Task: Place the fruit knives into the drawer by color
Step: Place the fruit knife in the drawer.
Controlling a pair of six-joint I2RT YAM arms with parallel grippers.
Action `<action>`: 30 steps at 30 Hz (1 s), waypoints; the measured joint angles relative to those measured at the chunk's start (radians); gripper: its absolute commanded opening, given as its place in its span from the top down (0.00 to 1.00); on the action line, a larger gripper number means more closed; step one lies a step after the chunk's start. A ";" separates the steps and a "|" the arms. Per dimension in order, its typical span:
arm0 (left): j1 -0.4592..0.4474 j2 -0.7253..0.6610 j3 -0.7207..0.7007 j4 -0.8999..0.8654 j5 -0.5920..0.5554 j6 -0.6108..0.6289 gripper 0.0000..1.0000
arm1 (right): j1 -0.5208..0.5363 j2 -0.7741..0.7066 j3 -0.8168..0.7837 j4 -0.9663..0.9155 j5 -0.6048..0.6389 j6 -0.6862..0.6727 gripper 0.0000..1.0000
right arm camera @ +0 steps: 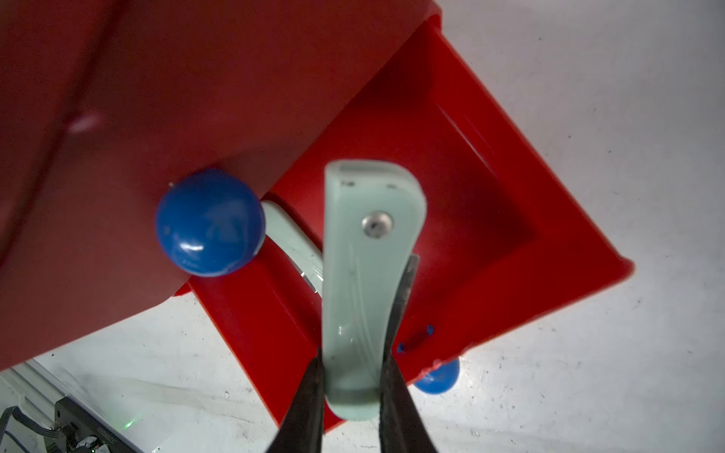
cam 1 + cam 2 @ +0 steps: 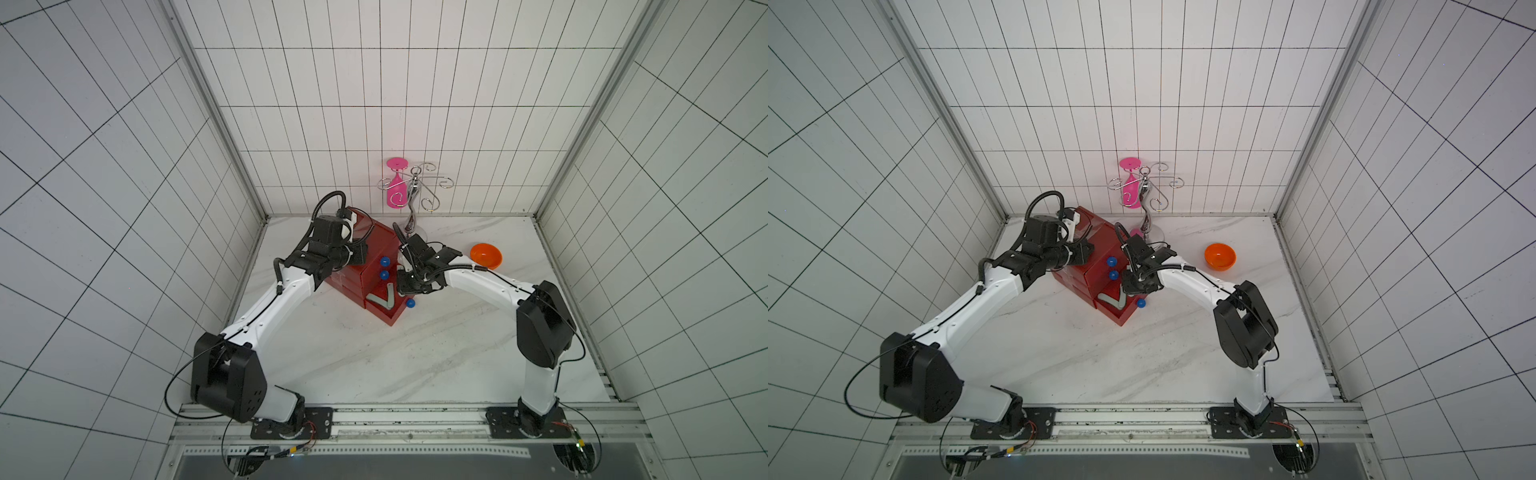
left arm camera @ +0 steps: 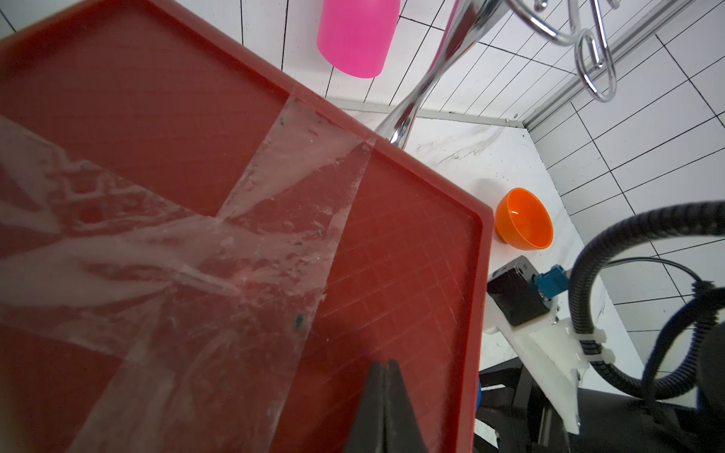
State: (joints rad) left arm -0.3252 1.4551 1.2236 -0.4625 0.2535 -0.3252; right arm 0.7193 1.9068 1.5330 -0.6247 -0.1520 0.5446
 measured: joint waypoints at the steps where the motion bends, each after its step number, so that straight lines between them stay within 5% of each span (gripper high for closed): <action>1: 0.000 0.000 0.000 0.000 0.000 0.000 1.00 | 0.000 0.005 0.000 0.003 0.000 0.001 0.84; 30: 0.002 0.001 0.000 0.000 0.003 0.000 1.00 | -0.003 0.045 0.000 0.017 -0.003 0.013 0.67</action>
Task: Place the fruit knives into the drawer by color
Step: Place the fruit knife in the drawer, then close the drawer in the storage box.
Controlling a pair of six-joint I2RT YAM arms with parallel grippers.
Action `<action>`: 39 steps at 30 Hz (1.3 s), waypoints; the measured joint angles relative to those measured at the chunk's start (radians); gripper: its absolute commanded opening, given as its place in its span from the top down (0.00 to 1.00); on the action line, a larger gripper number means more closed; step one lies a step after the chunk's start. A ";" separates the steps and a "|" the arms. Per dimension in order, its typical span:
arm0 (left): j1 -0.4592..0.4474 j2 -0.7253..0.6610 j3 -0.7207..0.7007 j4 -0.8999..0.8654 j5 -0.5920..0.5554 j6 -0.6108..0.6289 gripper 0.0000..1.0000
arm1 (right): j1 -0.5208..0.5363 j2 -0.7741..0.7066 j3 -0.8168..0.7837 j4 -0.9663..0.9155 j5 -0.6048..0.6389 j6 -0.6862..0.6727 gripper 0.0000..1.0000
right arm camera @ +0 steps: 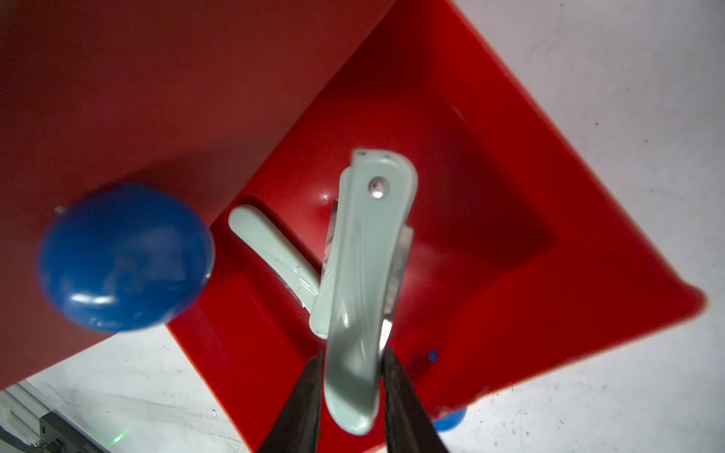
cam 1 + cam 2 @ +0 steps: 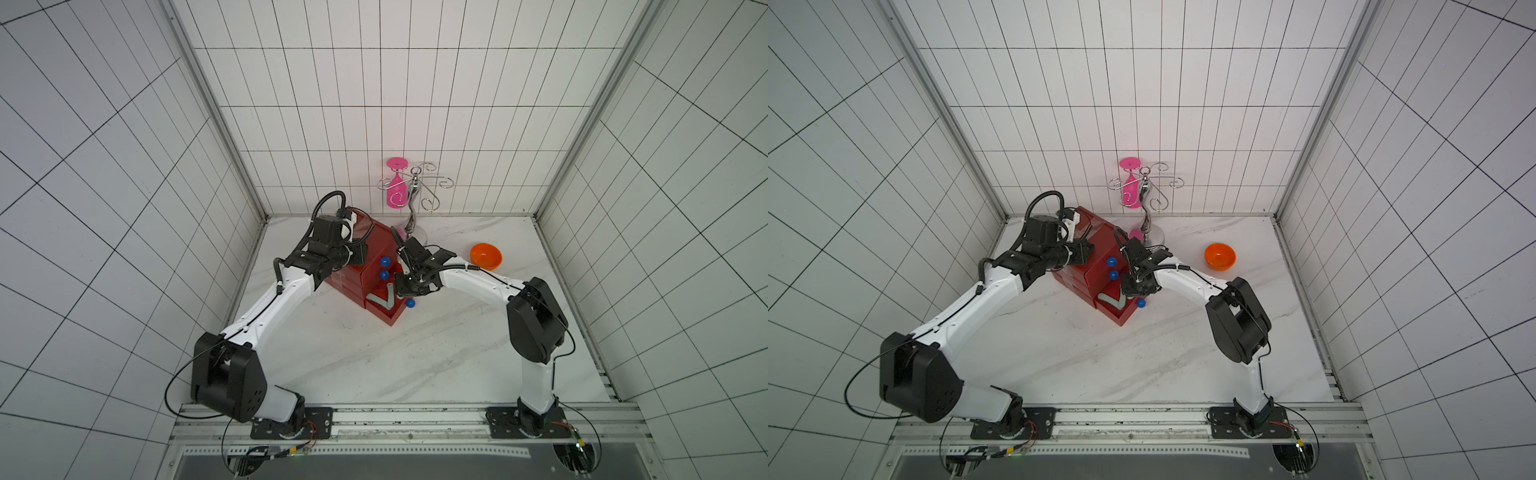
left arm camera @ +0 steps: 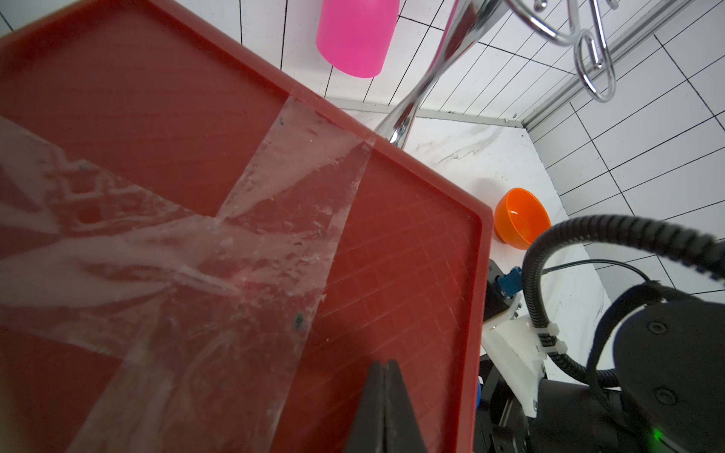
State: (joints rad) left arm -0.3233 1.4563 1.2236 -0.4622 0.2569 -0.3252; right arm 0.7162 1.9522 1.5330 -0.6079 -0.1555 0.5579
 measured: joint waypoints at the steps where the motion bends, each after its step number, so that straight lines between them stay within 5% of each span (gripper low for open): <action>1: 0.000 0.000 0.000 0.000 0.000 0.000 1.00 | -0.002 0.000 0.000 0.000 0.000 -0.002 0.67; 7: 0.000 0.000 0.000 0.000 0.000 0.000 1.00 | -0.003 0.000 0.000 0.000 0.000 -0.001 0.65; 13: 0.000 0.000 0.000 0.000 0.001 0.000 1.00 | -0.003 -0.029 -0.002 0.015 0.009 -0.001 0.82; 21: 0.002 0.000 0.000 0.000 0.004 0.000 1.00 | -0.037 -0.293 -0.129 0.092 0.034 0.007 1.00; 39: 0.002 0.002 0.000 0.002 0.004 0.000 1.00 | -0.095 -0.181 -0.321 0.209 -0.037 0.041 1.00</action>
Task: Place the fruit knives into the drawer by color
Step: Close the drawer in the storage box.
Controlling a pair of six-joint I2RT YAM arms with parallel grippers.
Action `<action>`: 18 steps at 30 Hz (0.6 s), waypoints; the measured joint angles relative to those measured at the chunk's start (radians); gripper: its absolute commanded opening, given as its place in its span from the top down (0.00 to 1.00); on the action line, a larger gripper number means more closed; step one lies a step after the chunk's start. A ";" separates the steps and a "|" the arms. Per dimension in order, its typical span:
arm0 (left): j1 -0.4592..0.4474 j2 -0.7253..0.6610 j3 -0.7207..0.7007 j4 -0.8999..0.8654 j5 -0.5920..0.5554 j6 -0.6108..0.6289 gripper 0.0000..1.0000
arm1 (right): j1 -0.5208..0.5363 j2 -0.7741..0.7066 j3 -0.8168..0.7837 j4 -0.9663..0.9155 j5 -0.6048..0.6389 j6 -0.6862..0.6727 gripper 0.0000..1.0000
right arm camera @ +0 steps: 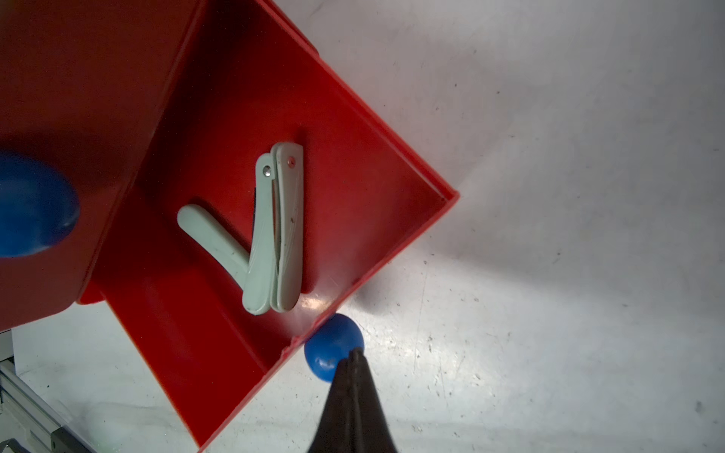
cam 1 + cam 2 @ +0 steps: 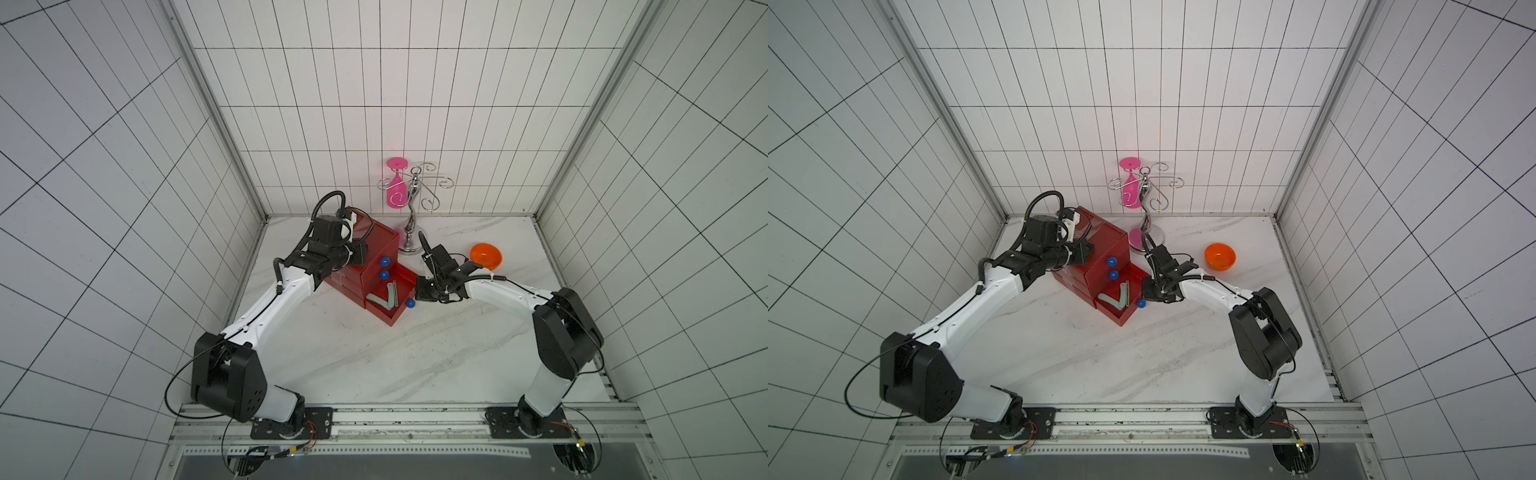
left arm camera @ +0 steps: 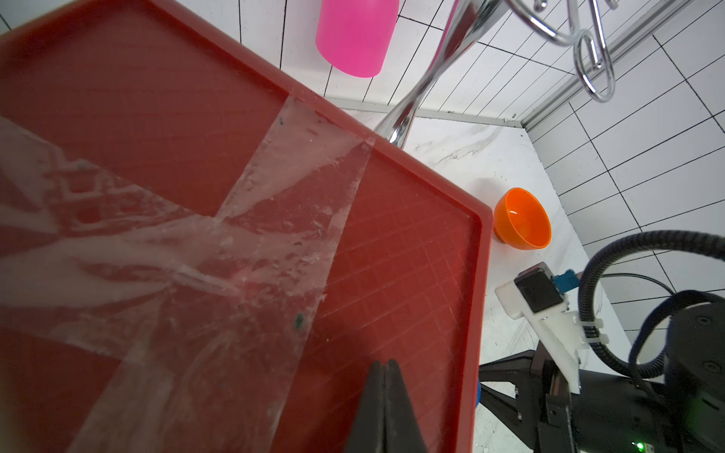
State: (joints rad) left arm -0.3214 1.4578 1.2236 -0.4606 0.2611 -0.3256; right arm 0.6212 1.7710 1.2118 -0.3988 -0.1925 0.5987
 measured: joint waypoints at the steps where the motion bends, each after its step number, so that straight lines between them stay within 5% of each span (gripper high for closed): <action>1: 0.000 0.000 0.000 0.001 0.000 0.000 1.00 | 0.000 0.009 0.000 0.010 -0.006 0.003 1.00; 18: 0.016 0.000 0.000 0.002 -0.034 0.000 1.00 | -0.045 0.155 -0.001 0.249 -0.192 0.138 1.00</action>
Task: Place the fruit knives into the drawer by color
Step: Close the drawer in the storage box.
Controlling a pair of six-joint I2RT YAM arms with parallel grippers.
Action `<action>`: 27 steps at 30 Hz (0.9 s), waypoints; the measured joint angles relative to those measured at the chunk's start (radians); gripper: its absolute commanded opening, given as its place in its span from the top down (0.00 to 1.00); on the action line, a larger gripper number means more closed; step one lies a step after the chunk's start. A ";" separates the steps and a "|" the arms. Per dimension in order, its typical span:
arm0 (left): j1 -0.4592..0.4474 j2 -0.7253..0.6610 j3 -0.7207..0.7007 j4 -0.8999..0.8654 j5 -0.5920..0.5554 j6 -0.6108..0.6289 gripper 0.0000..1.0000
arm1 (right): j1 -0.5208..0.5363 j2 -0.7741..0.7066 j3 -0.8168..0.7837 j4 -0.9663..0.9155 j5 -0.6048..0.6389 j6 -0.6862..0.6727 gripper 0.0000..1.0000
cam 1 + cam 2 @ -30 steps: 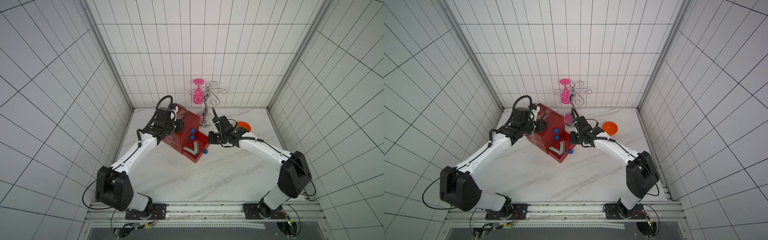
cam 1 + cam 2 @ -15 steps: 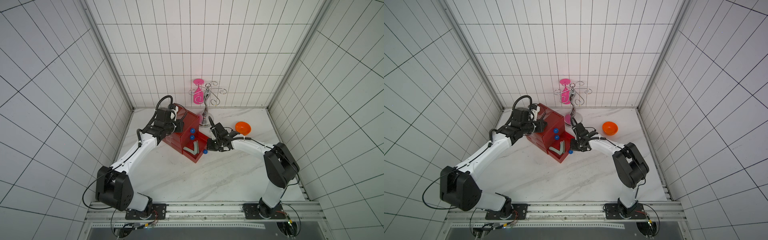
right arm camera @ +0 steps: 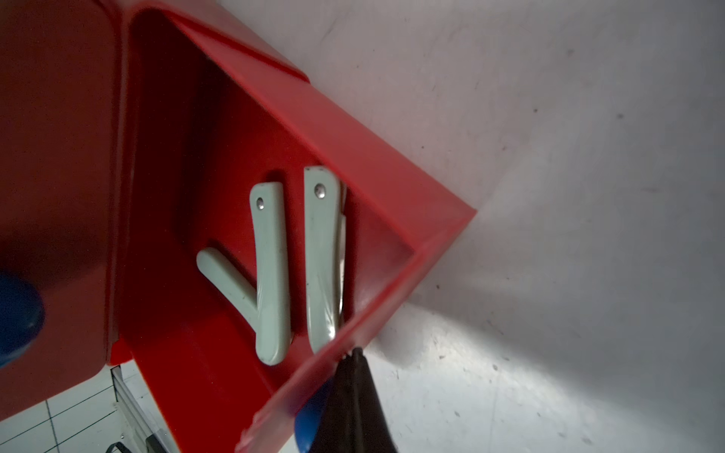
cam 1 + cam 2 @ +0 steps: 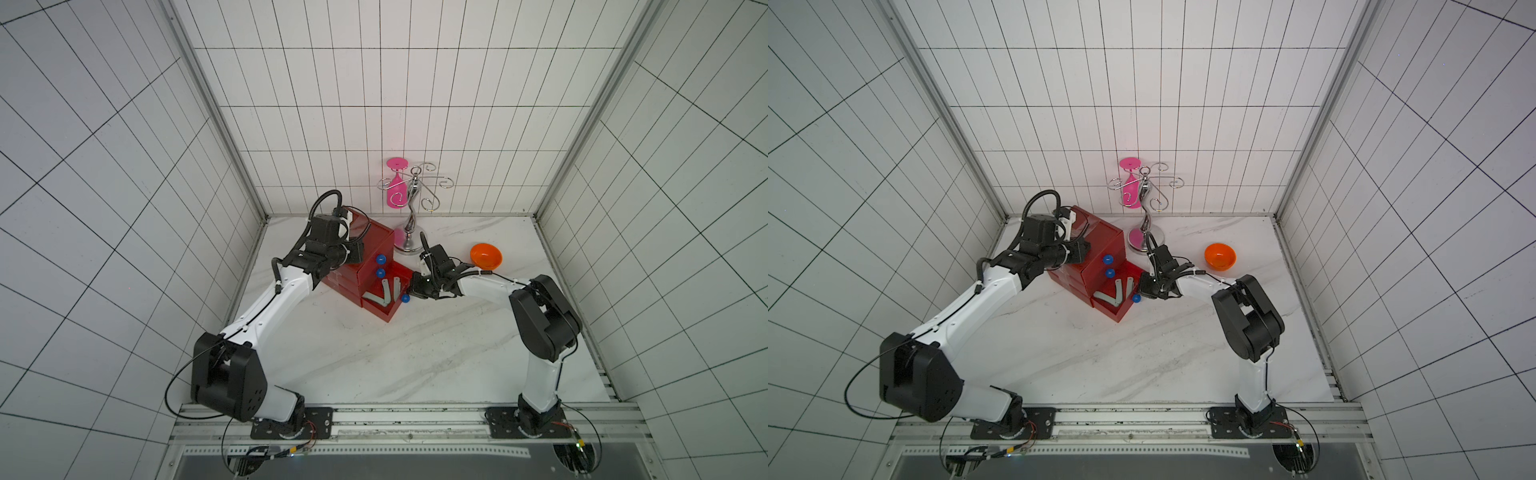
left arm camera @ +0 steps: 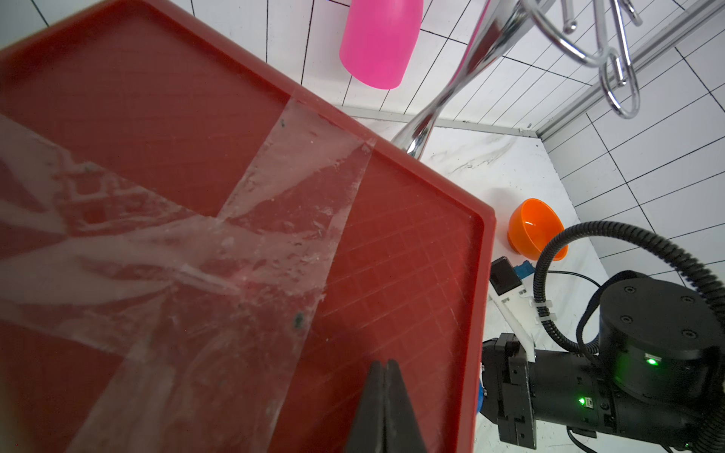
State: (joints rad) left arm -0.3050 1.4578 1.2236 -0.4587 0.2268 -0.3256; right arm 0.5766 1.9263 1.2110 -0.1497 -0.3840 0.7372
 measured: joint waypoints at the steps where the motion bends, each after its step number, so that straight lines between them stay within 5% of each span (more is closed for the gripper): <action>1: 0.003 0.000 0.000 0.000 -0.005 0.000 1.00 | -0.001 0.013 0.000 0.014 -0.010 0.010 1.00; 27: -0.005 0.003 0.000 0.000 -0.023 0.000 1.00 | 0.008 0.217 0.002 0.484 -0.190 0.260 0.98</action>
State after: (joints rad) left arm -0.3099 1.4605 1.2236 -0.4583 0.2039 -0.3252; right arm 0.5850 2.1437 1.2129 0.3340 -0.5743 0.9970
